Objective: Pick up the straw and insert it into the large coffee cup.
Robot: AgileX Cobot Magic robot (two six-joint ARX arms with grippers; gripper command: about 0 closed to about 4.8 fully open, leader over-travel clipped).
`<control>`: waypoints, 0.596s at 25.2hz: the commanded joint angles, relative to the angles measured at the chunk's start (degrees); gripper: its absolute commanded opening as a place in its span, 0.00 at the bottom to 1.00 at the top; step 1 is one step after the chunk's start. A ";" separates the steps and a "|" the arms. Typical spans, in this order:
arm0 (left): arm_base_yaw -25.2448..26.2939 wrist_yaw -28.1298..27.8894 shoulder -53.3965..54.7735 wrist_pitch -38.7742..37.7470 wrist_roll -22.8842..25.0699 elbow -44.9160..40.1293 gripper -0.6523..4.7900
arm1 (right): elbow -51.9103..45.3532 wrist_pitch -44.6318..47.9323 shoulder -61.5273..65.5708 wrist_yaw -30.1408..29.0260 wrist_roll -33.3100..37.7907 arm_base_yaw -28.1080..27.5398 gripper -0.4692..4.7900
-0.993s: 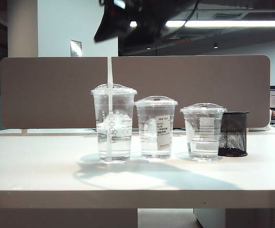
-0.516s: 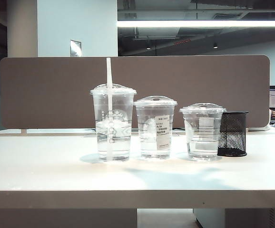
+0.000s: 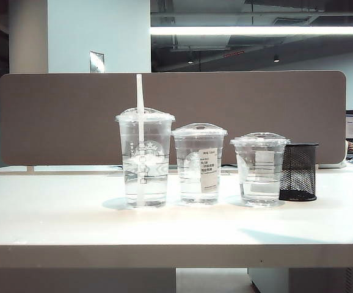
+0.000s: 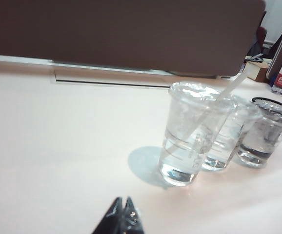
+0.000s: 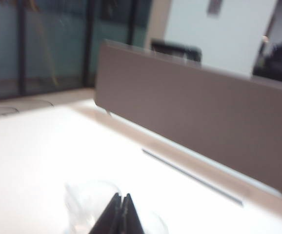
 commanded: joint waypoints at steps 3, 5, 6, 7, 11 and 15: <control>0.09 -3.06 -0.07 -5.03 0.04 0.33 0.11 | -16.13 8.85 -4.07 6.16 7.15 0.04 0.07; 0.07 -5.20 -0.07 -7.43 0.13 0.33 0.11 | -21.22 11.72 -4.72 7.13 8.98 0.04 0.07; 0.09 -6.25 -0.07 -8.76 0.13 0.33 0.11 | -23.28 13.20 -4.72 7.08 9.46 0.02 0.07; 0.09 -6.97 -0.07 -9.73 0.15 0.33 0.11 | -25.66 15.10 -4.66 7.02 9.68 0.02 0.07; 0.09 -8.55 -0.07 -12.33 0.11 0.31 0.11 | -33.46 17.49 -4.63 6.56 12.20 0.07 0.07; 0.04 -8.55 -0.07 -12.31 0.11 0.33 0.11 | -37.59 18.97 -4.66 2.64 15.52 0.07 0.07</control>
